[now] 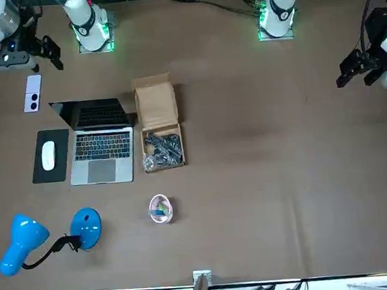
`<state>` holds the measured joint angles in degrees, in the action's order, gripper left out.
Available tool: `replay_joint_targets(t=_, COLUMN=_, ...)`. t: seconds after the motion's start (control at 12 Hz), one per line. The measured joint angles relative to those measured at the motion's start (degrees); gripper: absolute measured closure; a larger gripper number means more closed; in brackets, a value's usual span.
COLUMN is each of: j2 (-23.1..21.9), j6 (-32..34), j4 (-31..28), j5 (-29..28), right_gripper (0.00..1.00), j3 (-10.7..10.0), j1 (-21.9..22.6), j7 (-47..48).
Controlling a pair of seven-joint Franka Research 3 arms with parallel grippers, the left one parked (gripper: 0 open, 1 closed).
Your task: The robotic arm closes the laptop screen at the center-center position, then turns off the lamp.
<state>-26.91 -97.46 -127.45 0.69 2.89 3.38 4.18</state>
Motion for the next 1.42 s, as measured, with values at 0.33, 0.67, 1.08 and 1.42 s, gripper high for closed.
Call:
replay_joint_targets(t=0.33, j2=-3.4, j6=-0.5, j4=-5.0, j5=-0.3, right_gripper=0.13, j3=0.0, j1=0.6, j7=0.2)
replay_joint_targets(t=0.67, j2=-3.0, j6=-1.0, j4=-6.3, j5=-1.3, right_gripper=0.67, j3=0.0, j1=0.7, j7=0.2)
replay_joint_targets(t=1.08, j2=-2.2, j6=-7.2, j4=-11.7, j5=-1.9, right_gripper=0.96, j3=0.0, j1=1.6, j7=0.3)
replay_joint_targets(t=1.42, j2=1.3, j6=-13.7, j4=-15.6, j5=-1.9, right_gripper=0.98, j3=0.0, j1=1.6, j7=0.6)
